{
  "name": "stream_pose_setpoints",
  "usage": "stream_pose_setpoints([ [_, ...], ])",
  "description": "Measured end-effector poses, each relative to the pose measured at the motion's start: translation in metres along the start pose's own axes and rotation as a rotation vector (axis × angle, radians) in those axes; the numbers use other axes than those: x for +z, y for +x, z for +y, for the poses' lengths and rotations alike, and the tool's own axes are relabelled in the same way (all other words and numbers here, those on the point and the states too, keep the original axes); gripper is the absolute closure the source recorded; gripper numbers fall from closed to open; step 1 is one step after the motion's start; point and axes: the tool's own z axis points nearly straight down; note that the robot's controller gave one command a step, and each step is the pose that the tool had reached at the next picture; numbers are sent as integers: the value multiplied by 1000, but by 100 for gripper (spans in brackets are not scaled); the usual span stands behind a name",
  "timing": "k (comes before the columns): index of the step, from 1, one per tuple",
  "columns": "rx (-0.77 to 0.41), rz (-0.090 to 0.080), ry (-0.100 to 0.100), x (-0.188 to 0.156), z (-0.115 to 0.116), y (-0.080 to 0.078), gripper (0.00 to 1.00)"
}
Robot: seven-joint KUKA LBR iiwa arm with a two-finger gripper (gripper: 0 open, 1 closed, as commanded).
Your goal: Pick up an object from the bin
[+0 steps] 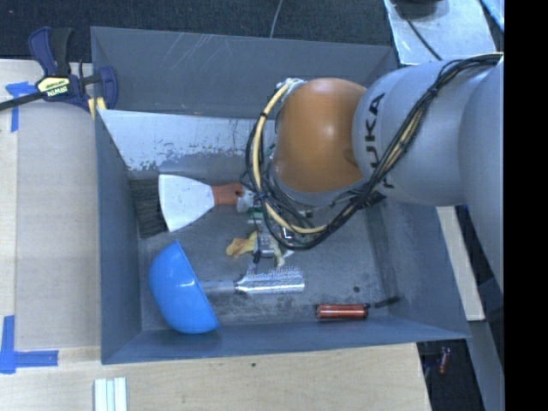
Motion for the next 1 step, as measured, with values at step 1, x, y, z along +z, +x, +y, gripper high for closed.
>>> stream_pose_setpoints([
  [1, 2, -8, -1, -4, 0, -2, 0],
])
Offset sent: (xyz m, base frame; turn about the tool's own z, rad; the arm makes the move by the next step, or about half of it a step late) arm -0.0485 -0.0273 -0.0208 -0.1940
